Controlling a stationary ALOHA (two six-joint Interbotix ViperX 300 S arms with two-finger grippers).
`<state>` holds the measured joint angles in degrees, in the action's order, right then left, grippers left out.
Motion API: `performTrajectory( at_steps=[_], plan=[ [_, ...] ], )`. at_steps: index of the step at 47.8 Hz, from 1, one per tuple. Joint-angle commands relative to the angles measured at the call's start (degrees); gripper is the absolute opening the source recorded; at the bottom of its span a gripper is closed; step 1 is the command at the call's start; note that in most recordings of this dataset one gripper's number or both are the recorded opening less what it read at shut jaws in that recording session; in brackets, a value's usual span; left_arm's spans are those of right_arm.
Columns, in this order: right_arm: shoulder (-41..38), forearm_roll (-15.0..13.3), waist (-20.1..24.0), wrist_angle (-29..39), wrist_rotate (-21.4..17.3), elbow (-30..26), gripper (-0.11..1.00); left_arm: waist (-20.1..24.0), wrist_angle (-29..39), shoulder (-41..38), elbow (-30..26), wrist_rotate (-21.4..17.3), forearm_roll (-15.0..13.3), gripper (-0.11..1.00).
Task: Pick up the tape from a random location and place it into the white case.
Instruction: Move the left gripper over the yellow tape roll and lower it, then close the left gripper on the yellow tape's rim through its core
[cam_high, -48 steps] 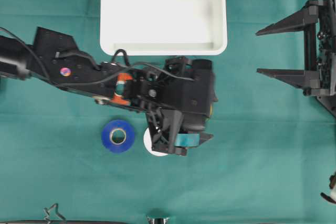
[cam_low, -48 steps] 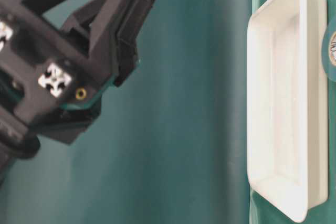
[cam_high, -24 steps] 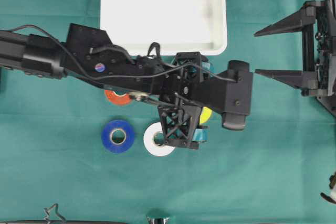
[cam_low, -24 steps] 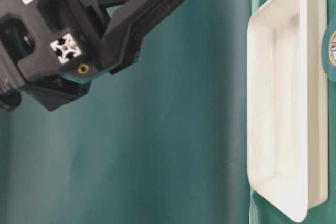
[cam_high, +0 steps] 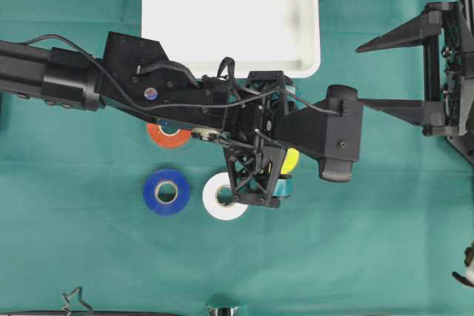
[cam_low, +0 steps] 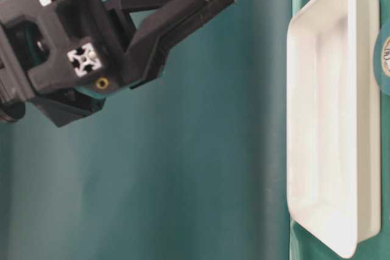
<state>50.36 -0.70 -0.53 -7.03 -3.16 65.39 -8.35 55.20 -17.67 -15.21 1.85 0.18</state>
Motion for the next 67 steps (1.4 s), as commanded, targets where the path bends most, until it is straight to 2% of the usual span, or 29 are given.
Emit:
performTrajectory(
  at_steps=[1, 36, 56, 67],
  plan=[
    [-0.26, 0.00, 0.00, -0.26, 0.09, -1.67, 0.91, 0.00, -0.18, 1.05, -1.41, 0.09, 0.18, 0.98],
    [-0.26, -0.09, -0.09, 0.00, 0.18, -1.67, 0.91, -0.70, -3.87, -0.88, -0.62, 0.35, 0.18, 0.98],
    [-0.26, -0.26, -0.62, 0.00, 0.26, -1.76, 0.91, -0.70, -13.18, -3.60, 6.24, 0.62, 0.18, 0.98],
    [-0.26, -0.26, -1.14, 0.09, 0.35, -1.85, 0.91, -0.79, -18.28, -6.06, 9.93, 2.37, 0.09, 0.98]
  ],
)
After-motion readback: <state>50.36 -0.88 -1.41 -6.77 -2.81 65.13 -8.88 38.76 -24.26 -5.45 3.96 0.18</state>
